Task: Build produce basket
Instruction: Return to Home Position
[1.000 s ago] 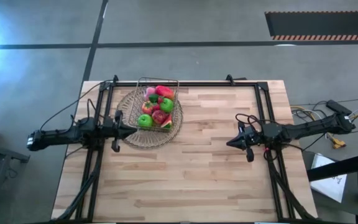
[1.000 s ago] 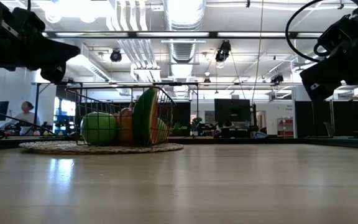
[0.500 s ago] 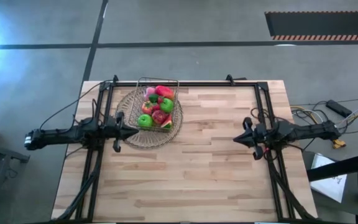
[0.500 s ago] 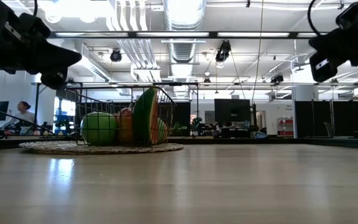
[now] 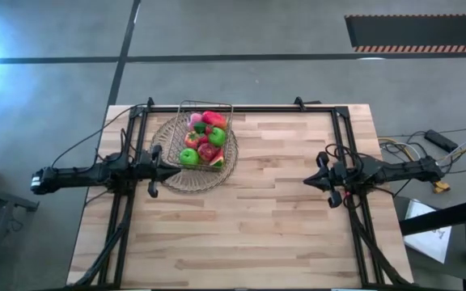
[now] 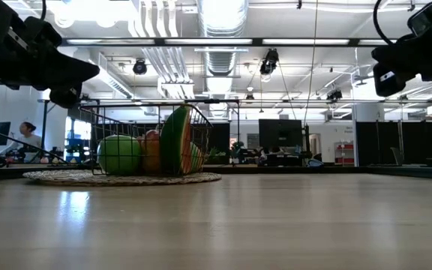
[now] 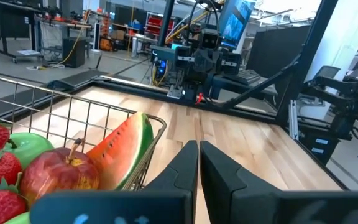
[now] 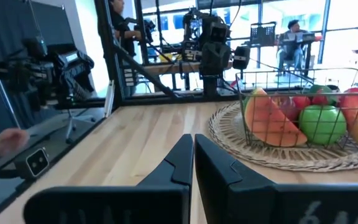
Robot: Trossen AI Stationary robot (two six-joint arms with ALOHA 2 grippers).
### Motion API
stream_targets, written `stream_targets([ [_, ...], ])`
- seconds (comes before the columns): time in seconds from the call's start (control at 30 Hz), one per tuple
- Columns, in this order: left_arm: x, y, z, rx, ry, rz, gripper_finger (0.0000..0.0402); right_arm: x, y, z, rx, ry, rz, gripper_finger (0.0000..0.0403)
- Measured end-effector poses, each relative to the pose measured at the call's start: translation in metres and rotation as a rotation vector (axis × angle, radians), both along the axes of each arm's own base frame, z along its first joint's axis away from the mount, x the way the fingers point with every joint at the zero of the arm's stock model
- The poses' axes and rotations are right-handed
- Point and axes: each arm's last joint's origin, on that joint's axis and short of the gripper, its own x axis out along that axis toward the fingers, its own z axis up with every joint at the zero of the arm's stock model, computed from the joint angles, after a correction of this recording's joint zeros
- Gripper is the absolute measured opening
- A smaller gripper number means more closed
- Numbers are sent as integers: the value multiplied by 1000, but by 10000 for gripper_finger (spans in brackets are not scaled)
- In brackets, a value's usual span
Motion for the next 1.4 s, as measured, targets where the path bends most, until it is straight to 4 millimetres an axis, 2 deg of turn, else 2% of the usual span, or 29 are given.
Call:
stream_targets([
  [0.2, 0, 0, -1, 0, 7, 0, 0, 1, -1, -1, -57, 4, -34, 8],
  [1.4, 2, 0, -3, -2, 31, 1, 0, 2, -2, -2, -59, 26, -67, 8],
])
